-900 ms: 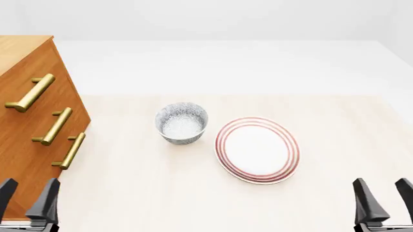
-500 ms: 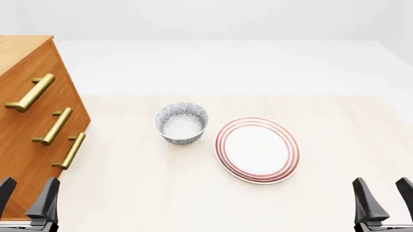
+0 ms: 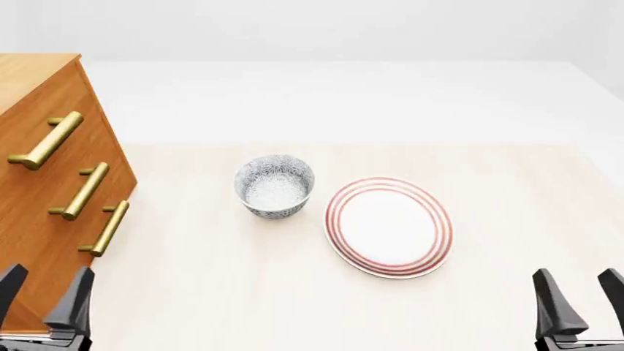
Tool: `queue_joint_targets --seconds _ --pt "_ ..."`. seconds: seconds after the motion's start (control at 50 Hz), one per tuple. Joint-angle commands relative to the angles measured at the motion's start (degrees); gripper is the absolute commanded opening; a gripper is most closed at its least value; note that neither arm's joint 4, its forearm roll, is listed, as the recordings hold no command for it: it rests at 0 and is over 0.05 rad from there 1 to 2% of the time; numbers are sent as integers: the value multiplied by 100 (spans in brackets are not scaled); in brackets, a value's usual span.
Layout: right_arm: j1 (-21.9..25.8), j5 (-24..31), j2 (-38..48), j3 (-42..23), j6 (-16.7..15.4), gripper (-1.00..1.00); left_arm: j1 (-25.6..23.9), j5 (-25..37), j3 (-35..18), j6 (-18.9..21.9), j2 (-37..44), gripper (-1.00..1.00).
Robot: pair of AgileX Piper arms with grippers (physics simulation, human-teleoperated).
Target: Open the top drawer of the cabinet.
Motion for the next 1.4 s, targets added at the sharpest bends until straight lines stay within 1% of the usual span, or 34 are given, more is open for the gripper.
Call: queue_joint_targets --seconds 0.02,0.06,0.12,0.14,0.16,0.18,0.22,0.28,0.44,0.56,0.62,0.64,0.68,0.72,0.8,0.86,0.9,0.96,1.02,1.04,1.06,1.1,1.16,1.18,1.22,1.26,1.28,1.3,1.4 --pt "0 0 -6 6 0 100 -65 -392 10 449 523 100" --pt "0 0 -6 6 0 100 -67 -564 13 587 745 100" --pt "-1 0 -6 6 0 100 -64 -640 3 742 882 100" --pt "0 0 -6 6 -2 100 -89 -706 -28 937 1020 100" --pt "-1 0 -6 6 0 100 -82 -812 -46 1048 1184 100" --pt "-1 0 -6 6 0 100 -82 -828 -44 1048 1198 100" --pt "-1 0 -7 6 1 100 -100 -915 -72 1173 1349 100" --pt "-1 1 -5 6 -1 100 -87 -1045 -85 1465 1562 100" --pt "-1 0 -6 6 -1 100 -131 -992 -243 2047 1691 100" --pt "0 0 -5 6 1 100 -123 -1060 -374 2563 1973 100" --pt "-2 0 -6 6 0 100 -135 -1055 -426 2674 2042 100" --pt "0 0 -6 6 0 100 -124 -1017 -470 2871 2058 100" --pt "-1 1 -6 6 -1 100 -128 -1033 -487 2948 2109 100" --pt "1 0 -7 6 0 100 -141 -1034 -581 3218 2244 100" --pt "0 0 -7 6 -1 100 -133 -1007 -706 3480 2361 100" --pt "0 0 -6 6 0 100 -138 -965 -794 3598 2412 100" --pt "-1 0 -6 6 -1 100 -106 -985 -827 3828 2486 100" --pt "-1 0 -7 6 0 100 -94 -975 -914 4041 2577 100" --pt "0 0 -6 6 1 100 -99 -919 -997 4142 2582 100" --pt "-1 0 -6 6 1 100 -101 -952 -1042 4291 2653 100" --pt "-1 0 -6 6 1 100 -101 -955 -1042 4291 2656 100" --pt "-1 0 -7 6 0 100 -57 -974 -1123 4535 2756 100" --pt "0 0 -7 6 0 100 -78 -1026 -1206 4672 2880 100" --pt "-1 0 -6 6 0 100 -35 -1077 -1185 4823 2906 100" --pt "-2 0 -6 6 1 100 -33 -1108 -1192 4990 2922 100" --pt "0 0 -6 6 0 100 -42 -1101 -1245 5118 2936 100" --pt "0 0 -7 6 0 100 -42 -1102 -1246 5118 2937 100" --pt "0 0 -6 6 -1 100 -12 -1102 -1257 5239 2952 100" --pt "0 0 -7 6 0 100 4 -1063 -1360 5561 2973 100"
